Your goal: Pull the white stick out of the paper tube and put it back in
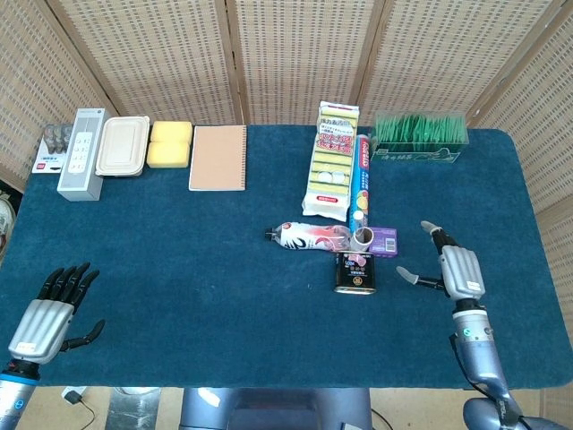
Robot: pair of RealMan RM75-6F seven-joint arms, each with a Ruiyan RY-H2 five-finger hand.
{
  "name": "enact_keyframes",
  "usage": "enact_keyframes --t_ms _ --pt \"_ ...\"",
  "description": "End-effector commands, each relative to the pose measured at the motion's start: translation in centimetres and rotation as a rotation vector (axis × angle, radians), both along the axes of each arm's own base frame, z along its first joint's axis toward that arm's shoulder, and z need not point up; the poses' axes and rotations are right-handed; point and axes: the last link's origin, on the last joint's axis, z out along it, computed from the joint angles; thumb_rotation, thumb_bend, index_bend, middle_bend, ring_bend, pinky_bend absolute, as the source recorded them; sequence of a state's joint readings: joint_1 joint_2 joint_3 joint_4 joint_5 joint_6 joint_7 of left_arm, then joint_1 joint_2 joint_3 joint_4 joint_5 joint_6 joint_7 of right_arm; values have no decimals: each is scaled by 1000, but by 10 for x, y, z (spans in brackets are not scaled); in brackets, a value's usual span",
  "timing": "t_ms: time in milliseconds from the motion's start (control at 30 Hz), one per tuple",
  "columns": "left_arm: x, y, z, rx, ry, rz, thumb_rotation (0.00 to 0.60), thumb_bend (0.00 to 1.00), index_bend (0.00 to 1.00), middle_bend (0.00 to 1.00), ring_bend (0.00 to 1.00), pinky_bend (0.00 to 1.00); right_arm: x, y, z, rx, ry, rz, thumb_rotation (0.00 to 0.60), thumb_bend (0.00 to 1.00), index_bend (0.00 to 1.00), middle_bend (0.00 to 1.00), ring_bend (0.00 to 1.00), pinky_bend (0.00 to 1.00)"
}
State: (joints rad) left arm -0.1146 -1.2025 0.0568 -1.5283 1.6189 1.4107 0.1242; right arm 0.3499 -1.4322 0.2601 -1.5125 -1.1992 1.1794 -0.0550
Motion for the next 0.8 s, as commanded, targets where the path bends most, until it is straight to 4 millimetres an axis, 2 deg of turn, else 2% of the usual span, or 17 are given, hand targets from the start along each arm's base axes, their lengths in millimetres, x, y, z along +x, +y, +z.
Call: enact_keyframes --t_ms 33,400,800 --pt "0 0 0 -4 -1 -1 339 314 7 0 0 35 15 -14 -11 14 -11 1 224 129 121 222 318 491" --pt "1 1 -2 -20 4 -3 337 314 7 0 0 35 41 -31 -26 21 -6 13 227 129 141 275 376 525" --pt "1 0 -5 -34 14 -6 339 314 8 0 0 35 58 -39 -32 15 10 18 234 138 173 328 436 546"
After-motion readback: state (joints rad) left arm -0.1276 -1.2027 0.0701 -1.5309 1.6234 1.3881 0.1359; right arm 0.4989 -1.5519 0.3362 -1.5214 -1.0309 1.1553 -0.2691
